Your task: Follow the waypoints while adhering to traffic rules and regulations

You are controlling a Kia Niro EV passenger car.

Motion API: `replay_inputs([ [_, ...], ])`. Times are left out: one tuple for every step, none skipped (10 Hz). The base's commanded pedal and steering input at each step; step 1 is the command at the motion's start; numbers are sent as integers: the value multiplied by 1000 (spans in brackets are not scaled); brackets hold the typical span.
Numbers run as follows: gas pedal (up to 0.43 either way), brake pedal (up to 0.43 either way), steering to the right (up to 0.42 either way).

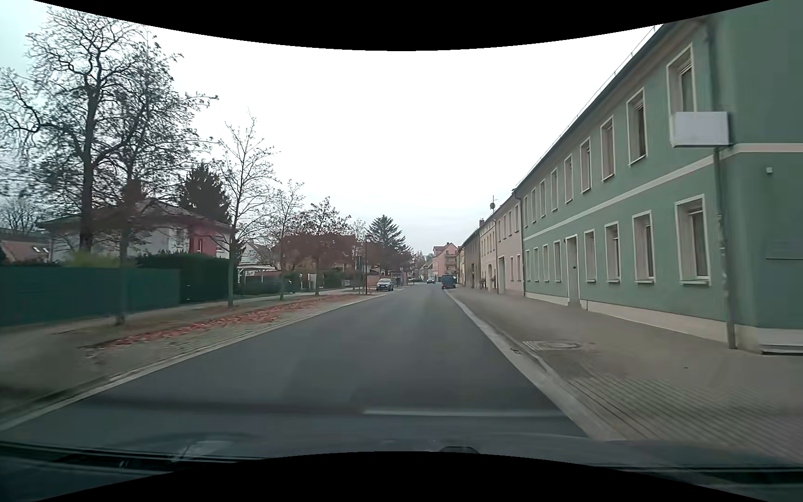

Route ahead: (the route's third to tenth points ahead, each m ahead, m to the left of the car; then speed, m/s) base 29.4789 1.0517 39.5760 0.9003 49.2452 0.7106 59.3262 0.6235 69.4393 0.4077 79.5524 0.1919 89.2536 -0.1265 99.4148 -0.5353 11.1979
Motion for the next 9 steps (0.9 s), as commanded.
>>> replay_inputs([
  [79,0,3],
  [79,0,3],
  [79,0,3],
  [79,0,3],
  [67,0,3],
  [67,0,3],
  [59,0,3],
  [59,0,4],
  [47,0,5],
])
